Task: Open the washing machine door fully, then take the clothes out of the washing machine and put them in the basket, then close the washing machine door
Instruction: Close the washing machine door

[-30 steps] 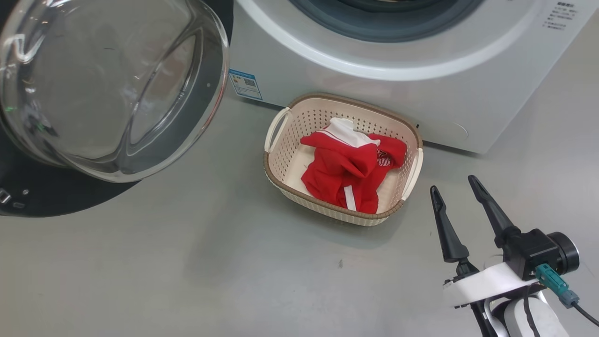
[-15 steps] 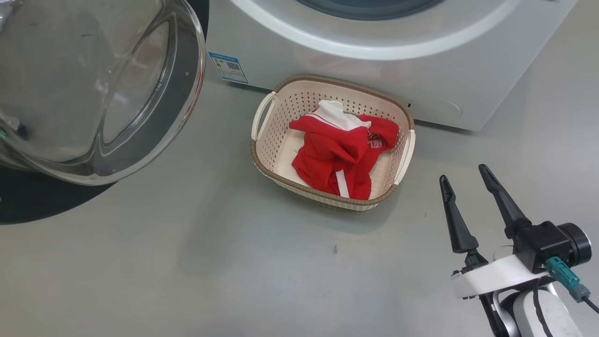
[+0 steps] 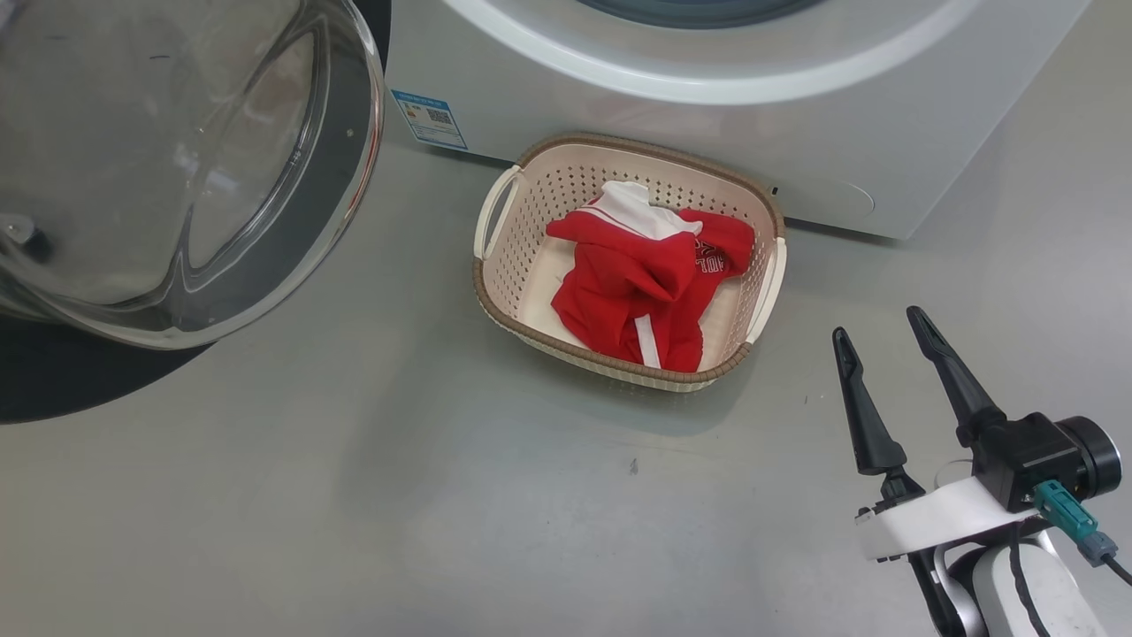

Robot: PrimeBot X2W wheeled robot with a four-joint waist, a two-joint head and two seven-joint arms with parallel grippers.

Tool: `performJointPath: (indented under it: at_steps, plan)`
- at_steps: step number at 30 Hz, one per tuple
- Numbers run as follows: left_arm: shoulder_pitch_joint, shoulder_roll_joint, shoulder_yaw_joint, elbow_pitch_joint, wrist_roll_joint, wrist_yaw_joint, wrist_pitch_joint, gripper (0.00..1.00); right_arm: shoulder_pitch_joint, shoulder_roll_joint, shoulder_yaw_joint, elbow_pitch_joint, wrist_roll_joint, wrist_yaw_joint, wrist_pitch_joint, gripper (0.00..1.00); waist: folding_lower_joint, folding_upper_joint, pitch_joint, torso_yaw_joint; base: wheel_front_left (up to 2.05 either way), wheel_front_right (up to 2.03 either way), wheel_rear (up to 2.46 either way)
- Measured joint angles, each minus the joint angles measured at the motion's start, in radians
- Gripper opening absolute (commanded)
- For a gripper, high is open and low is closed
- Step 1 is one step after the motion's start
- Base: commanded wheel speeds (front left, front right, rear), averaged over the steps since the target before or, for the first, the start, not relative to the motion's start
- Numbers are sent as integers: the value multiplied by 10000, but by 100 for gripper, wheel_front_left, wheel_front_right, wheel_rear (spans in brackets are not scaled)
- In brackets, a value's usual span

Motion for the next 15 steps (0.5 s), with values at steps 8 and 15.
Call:
performJointPath:
  at_steps: [8, 15]
  plan:
    - [-159, 100, -196, 251, 73, -188, 305, 0, -45, -29, -6, -2, 2, 4, 0, 100, 0, 0, 37, -31, 0, 0, 0]
    - [-173, 219, -284, 339, 157, -537, 640, 0, -127, -54, 0, -4, 2, 4, 13, 100, 0, 0, 54, -30, 0, 0, 0]
